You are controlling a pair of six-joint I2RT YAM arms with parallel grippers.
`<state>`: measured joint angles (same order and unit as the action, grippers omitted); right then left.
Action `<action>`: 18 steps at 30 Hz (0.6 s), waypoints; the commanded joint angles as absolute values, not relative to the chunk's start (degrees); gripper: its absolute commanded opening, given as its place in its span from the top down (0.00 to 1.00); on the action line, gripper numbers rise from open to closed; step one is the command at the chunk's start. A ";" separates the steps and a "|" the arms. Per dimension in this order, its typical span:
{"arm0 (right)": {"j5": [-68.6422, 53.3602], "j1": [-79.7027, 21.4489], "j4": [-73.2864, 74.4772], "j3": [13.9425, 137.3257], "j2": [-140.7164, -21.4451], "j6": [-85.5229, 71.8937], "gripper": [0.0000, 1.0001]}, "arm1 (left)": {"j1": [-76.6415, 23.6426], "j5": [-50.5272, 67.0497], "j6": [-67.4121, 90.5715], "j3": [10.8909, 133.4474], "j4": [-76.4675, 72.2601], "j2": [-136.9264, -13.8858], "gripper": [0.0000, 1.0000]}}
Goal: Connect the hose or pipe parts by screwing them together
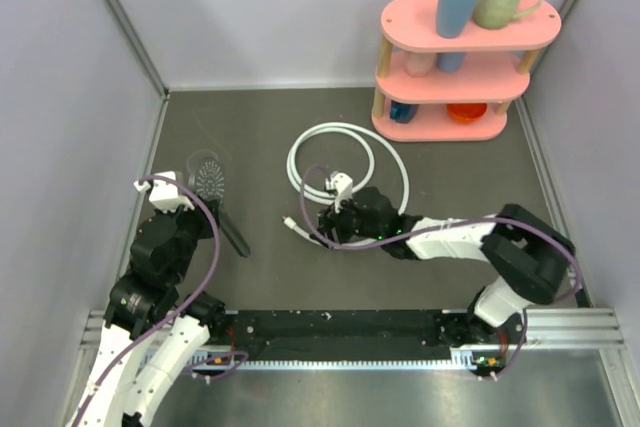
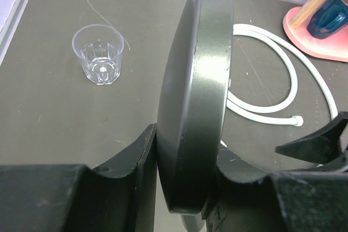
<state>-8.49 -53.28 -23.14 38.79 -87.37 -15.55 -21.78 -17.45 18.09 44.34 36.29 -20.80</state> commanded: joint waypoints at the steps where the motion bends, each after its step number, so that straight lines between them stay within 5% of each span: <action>1: -10.19 -53.96 -36.83 43.14 -95.61 -9.58 0.38 | -21.62 -17.84 18.63 44.47 32.08 -21.18 1.00; 18: 1.60 -59.06 -41.75 50.36 -110.12 -4.83 0.41 | -21.62 -18.63 18.98 44.47 32.17 -20.04 1.00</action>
<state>0.32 -58.72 -35.79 49.30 -108.92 -6.09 -21.78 -17.69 18.15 44.34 36.51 -20.86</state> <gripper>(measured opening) 0.609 0.341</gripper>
